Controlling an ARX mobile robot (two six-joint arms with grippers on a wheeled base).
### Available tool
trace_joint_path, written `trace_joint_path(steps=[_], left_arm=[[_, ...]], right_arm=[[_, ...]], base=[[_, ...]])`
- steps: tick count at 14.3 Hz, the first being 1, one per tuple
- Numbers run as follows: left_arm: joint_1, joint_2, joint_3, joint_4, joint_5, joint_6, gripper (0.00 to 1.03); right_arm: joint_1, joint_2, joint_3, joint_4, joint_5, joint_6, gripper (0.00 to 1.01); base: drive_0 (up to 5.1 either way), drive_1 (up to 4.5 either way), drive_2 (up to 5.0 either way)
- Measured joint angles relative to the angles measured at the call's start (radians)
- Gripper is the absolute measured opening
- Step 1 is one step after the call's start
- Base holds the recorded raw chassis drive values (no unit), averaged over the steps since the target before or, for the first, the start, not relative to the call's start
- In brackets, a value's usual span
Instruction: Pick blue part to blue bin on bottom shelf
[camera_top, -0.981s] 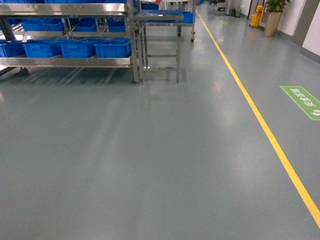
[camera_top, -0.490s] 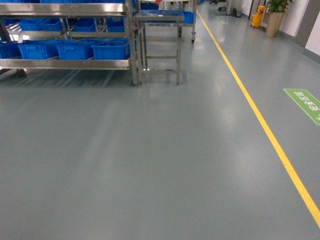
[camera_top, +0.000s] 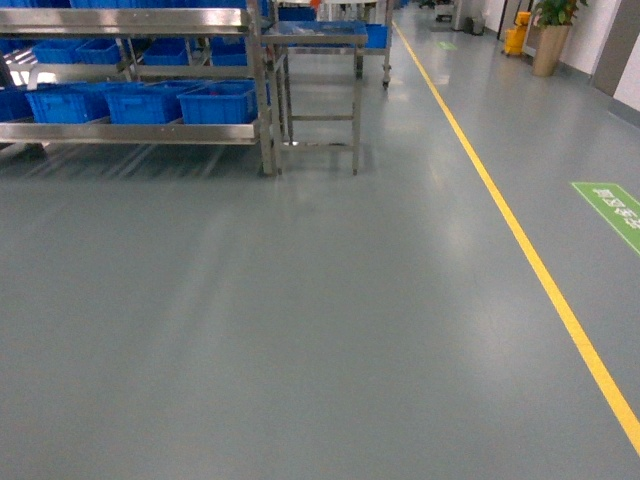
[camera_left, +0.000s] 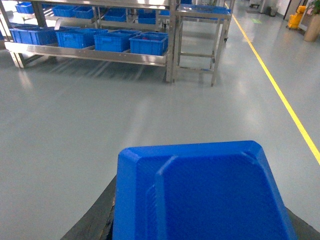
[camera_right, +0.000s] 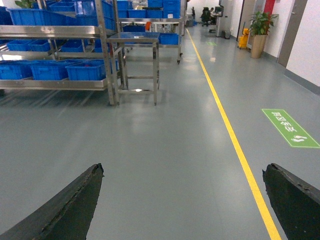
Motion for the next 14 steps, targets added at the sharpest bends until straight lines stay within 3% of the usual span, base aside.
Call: trace_joint_path(steps=[14], left_arm=[[0.001,0.000,0.000,-0.002,-0.002,0.000,0.44]], right_arm=[[0.000,0.000,0.000,-0.005,0.000,0.000,0.98]], base=[[0.0,4.04,-4.0]])
